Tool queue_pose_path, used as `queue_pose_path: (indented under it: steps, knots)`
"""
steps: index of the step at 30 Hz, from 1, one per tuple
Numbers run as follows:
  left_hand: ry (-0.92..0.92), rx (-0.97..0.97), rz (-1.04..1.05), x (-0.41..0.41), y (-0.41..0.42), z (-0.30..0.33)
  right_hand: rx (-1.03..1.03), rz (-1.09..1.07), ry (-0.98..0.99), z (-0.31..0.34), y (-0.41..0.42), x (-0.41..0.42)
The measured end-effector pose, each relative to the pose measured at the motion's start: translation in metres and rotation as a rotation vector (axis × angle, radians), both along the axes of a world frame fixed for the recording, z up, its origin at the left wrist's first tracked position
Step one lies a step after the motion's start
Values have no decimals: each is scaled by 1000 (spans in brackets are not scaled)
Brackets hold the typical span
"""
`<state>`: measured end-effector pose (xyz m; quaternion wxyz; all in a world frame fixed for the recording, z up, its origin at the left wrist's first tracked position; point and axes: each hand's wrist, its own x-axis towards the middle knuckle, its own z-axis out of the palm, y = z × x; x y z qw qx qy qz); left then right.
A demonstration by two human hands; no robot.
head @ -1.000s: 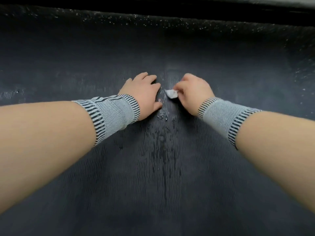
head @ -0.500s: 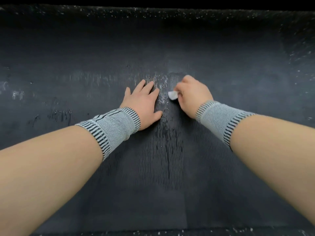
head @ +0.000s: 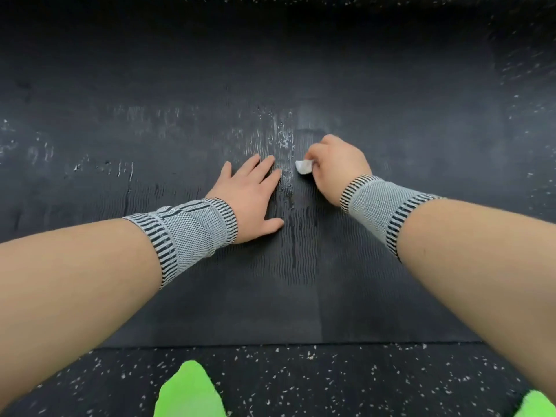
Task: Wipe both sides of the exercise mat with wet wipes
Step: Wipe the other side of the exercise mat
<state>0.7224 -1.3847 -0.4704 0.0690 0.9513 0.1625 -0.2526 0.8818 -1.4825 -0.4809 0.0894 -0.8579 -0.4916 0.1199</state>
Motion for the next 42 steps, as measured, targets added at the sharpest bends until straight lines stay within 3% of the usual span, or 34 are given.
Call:
queue_pose_path:
  steps: [7, 14, 18, 22, 28, 31, 36, 42]
  knots:
    - [27, 14, -8, -17, -7, 0, 6, 331, 142, 9, -92, -62]
    - [45, 27, -40, -27, -16, 2, -25, 139, 66, 3, -51, -39]
    - [26, 21, -41, -37, -20, -2, 41, 330, 125, 4, -103, -76]
    - [34, 47, -70, -38, -21, -2, -87, 532, 228, 3, -143, -105]
    - [41, 51, -96, -42, -26, 0, -36, 325, 80, -1, -92, -77]
    - [56, 40, -100, -49, -29, 0, 27, 426, 116, 4, -116, -93]
    - [45, 41, -111, -51, -29, -1, -128, 690, 182, 1, -167, -126]
    - [59, 49, -115, -56, -29, 1, 30, 549, 113, -5, -138, -109]
